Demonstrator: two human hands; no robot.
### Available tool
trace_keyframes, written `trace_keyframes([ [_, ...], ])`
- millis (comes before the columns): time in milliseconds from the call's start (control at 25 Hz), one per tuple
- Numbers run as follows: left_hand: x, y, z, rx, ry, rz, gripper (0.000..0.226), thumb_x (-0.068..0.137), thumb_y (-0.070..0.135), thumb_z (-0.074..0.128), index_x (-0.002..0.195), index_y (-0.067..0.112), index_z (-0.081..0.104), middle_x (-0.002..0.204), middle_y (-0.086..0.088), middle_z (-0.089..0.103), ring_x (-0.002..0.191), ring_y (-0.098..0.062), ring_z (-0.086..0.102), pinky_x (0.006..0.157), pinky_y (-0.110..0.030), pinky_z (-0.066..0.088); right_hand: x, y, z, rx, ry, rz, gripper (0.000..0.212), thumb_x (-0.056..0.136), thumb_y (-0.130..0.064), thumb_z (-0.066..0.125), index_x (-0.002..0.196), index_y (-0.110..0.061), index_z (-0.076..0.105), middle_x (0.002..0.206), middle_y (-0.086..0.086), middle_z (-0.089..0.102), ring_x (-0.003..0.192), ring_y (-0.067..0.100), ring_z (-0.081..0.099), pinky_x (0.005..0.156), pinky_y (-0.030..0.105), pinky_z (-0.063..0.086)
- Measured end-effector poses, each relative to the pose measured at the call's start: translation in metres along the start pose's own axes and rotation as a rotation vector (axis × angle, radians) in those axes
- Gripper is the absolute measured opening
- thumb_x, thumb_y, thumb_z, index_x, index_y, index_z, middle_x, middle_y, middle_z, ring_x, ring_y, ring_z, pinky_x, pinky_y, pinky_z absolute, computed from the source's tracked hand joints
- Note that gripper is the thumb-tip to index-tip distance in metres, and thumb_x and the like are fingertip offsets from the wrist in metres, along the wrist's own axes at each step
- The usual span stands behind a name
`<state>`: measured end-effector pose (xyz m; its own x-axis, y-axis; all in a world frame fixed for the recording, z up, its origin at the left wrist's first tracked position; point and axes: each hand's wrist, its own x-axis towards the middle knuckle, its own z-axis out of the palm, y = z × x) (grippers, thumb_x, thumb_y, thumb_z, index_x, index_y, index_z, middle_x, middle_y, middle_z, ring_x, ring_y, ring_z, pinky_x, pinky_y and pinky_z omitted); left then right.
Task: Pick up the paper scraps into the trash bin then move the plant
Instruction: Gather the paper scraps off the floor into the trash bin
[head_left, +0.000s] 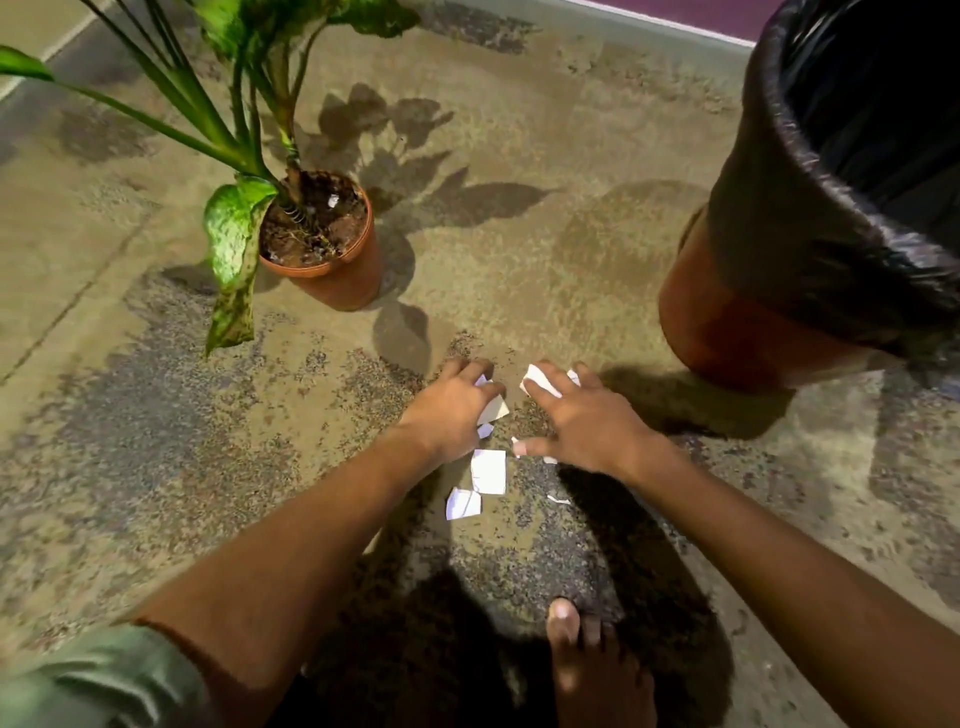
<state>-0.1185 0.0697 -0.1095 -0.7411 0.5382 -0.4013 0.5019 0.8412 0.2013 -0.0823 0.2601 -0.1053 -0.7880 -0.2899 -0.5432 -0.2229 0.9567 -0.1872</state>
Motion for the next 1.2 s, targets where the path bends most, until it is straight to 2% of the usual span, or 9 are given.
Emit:
trace_keyframes([
  [120,-0.013,0.01,-0.002,-0.003,-0.106,0.053,0.076,0.078,0.026,0.064,0.147,0.026,0.031,0.157,-0.004,0.015,0.141,-0.03,0.014,0.111,-0.052,0.036,-0.026,-0.005,0.01,-0.045,0.008,0.025,0.095,0.08,-0.071,0.058,0.154,-0.025,0.02,0.165,0.003,0.005,0.149,0.036,0.011,0.114,0.048,0.034],
  [280,-0.027,0.026,0.001,0.1,-0.144,0.123,0.075,0.079,0.044,0.07,0.143,0.026,0.037,0.149,-0.002,0.023,0.133,-0.028,0.025,0.107,-0.047,0.041,-0.045,-0.015,0.035,-0.062,0.145,0.019,0.06,0.094,-0.035,0.061,0.145,-0.015,0.037,0.156,0.012,0.027,0.14,0.031,0.03,0.097,0.04,0.05],
  [440,-0.03,0.037,0.005,0.083,-0.104,0.116,0.055,0.084,0.02,0.069,0.134,0.026,0.049,0.145,-0.004,0.035,0.129,-0.026,0.038,0.109,-0.039,0.037,-0.057,-0.018,0.055,-0.095,0.193,-0.087,0.033,0.089,-0.005,0.062,0.122,-0.007,0.058,0.124,0.011,0.053,0.105,0.021,0.054,0.082,0.031,0.054],
  [680,-0.028,0.038,0.008,-0.053,-0.117,0.122,0.03,0.084,0.003,0.065,0.108,0.019,0.066,0.114,0.0,0.057,0.096,-0.015,0.054,0.09,-0.027,0.05,-0.066,-0.02,0.022,-0.021,0.251,-0.067,0.025,0.093,0.004,0.051,0.114,-0.005,0.062,0.11,0.006,0.055,0.083,0.013,0.052,0.084,0.021,0.052],
  [840,-0.024,0.034,0.008,-0.103,-0.141,0.037,0.021,0.085,0.005,0.066,0.103,0.015,0.066,0.098,0.0,0.063,0.081,-0.012,0.059,0.078,-0.023,0.053,-0.102,-0.022,-0.065,0.179,0.69,0.005,0.011,0.095,-0.008,0.059,0.098,-0.011,0.069,0.093,-0.002,0.061,0.06,0.003,0.051,0.049,0.003,0.039],
  [1000,-0.018,0.039,0.002,-0.069,-0.138,0.015,0.021,0.085,0.007,0.067,0.104,0.015,0.066,0.086,0.002,0.06,0.076,-0.016,0.058,0.072,-0.023,0.05,-0.123,0.019,-0.16,0.013,1.3,0.007,0.019,0.093,-0.029,0.058,0.079,-0.02,0.068,0.078,-0.004,0.061,0.066,0.008,0.052,0.061,0.007,0.042],
  [1080,-0.015,0.039,-0.007,-0.063,-0.13,-0.008,0.017,0.085,0.01,0.067,0.101,0.015,0.066,0.091,-0.002,0.064,0.079,-0.018,0.059,0.072,-0.025,0.051,-0.129,0.013,-0.105,0.099,0.96,0.148,0.026,0.097,-0.041,0.051,0.099,-0.023,0.069,0.092,-0.007,0.062,0.078,0.012,0.058,0.069,0.013,0.047],
  [1160,-0.012,0.038,-0.022,-0.033,-0.086,-0.017,0.016,0.085,0.012,0.066,0.1,0.014,0.065,0.099,-0.006,0.064,0.086,-0.022,0.061,0.076,-0.028,0.051,-0.145,-0.032,0.013,0.27,0.145,0.259,0.053,0.101,-0.054,0.026,0.151,-0.035,0.03,0.145,-0.007,0.045,0.129,0.013,0.046,0.101,0.02,0.037],
  [1200,-0.01,0.038,-0.032,-0.004,-0.044,-0.005,0.019,0.085,0.01,0.066,0.103,0.014,0.064,0.103,-0.007,0.061,0.09,-0.024,0.062,0.078,-0.03,0.052,-0.152,-0.053,0.067,0.354,0.02,0.319,0.056,0.101,-0.056,0.014,0.154,-0.039,0.017,0.155,-0.008,0.033,0.139,0.013,0.034,0.109,0.026,0.03],
])
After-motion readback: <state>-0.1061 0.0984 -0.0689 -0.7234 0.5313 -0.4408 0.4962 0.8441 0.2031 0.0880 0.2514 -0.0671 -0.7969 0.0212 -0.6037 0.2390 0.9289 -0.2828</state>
